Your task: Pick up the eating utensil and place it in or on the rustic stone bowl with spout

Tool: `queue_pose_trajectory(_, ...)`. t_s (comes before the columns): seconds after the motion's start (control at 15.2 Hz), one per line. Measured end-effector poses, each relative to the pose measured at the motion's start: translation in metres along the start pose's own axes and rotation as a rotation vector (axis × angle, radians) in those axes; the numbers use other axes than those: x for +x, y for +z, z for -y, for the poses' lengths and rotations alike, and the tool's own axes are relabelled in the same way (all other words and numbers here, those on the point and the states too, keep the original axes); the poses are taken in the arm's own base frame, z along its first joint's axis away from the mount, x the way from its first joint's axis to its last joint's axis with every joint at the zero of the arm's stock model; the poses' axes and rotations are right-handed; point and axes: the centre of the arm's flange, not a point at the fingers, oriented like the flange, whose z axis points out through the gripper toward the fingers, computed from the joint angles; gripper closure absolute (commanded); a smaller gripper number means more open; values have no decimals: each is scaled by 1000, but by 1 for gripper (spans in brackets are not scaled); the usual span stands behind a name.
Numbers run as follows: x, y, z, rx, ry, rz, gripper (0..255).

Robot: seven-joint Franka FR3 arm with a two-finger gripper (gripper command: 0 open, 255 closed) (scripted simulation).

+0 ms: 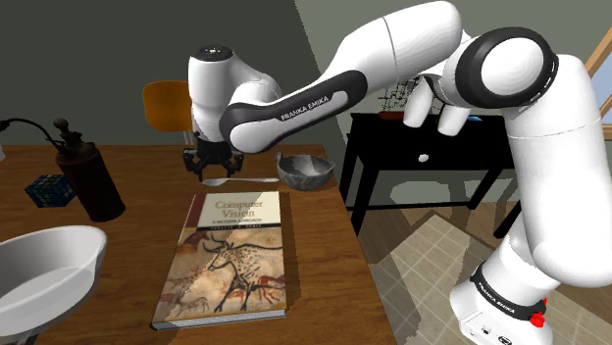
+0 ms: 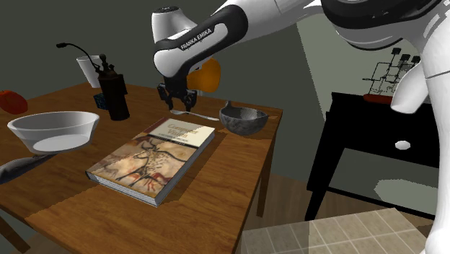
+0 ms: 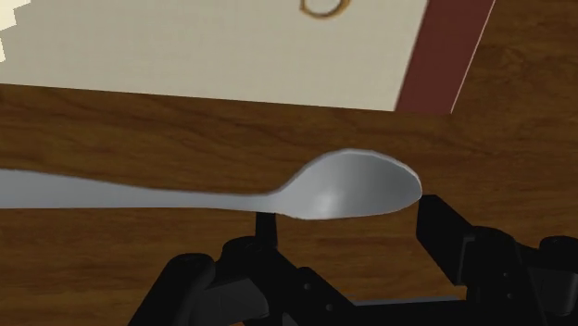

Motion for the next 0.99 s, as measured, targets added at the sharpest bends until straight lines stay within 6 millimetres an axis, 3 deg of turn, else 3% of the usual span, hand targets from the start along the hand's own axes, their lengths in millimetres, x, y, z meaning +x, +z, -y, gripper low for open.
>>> queue_pose_trajectory(0.99, 19, -76, 8, 0, 0, 0, 255)
